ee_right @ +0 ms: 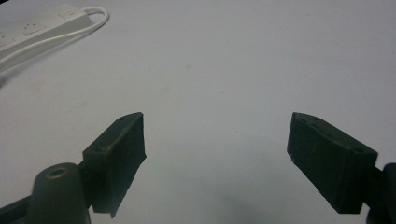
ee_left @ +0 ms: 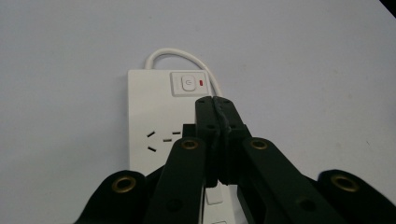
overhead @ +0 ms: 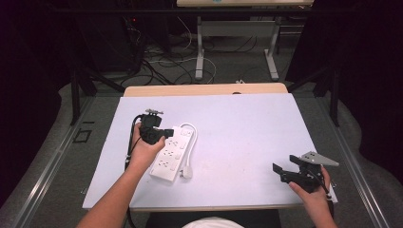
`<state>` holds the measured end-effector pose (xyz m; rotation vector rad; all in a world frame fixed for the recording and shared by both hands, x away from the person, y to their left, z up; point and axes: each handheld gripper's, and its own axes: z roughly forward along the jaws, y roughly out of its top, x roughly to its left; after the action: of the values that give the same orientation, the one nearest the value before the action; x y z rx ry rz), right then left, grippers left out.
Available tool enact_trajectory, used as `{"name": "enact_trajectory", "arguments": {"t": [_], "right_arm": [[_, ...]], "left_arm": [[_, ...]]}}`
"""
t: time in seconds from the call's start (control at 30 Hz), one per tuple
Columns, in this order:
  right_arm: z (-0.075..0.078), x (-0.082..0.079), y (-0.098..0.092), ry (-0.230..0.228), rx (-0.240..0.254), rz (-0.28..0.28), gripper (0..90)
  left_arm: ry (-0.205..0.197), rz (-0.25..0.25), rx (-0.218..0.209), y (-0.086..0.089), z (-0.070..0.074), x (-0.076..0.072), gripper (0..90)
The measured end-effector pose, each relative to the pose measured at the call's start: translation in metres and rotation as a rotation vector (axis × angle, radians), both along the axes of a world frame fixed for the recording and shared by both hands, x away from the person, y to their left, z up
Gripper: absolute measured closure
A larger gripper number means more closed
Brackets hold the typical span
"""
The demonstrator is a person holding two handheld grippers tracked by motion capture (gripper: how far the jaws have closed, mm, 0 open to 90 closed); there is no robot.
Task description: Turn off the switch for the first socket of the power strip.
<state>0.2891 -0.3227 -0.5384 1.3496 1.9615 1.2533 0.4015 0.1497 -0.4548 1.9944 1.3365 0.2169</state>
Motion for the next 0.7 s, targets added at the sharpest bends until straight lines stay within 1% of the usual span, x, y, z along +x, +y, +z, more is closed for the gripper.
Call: {"name": "enact_trajectory", "arguments": {"t": [0.07,0.2,0.27,0.33,0.4,0.43,0.5,0.7], "right_arm": [[0.000,0.000,0.000,0.000,0.000,0.000,18.7],[0.000,0.000,0.000,-0.002,-0.002,0.001,18.7],[0.000,0.000,0.000,-0.002,-0.001,0.002,18.7],[0.000,0.000,0.000,-0.001,-0.001,0.002,18.7],[0.000,0.000,0.000,-0.001,-0.002,0.001,18.7],[0.000,0.000,0.000,-0.001,-0.001,0.002,18.7],[0.000,0.000,0.000,-0.001,-0.002,0.002,18.7],[0.000,0.000,0.000,0.000,0.002,0.003,18.7]], "left_arm": [[0.004,0.007,0.001,-0.002,-0.001,0.001,90.0],[0.006,-0.004,0.007,-0.005,-0.003,0.003,90.0],[0.012,-0.001,0.001,-0.008,-0.004,0.004,90.0],[0.013,-0.008,0.012,-0.009,-0.005,0.005,90.0],[0.019,0.003,0.007,-0.012,-0.006,0.006,90.0],[0.017,-0.008,0.013,-0.012,-0.006,0.007,90.0],[0.023,0.000,0.013,-0.014,-0.008,0.007,90.0],[0.036,-0.006,0.020,-0.019,-0.012,0.010,90.0]]}}
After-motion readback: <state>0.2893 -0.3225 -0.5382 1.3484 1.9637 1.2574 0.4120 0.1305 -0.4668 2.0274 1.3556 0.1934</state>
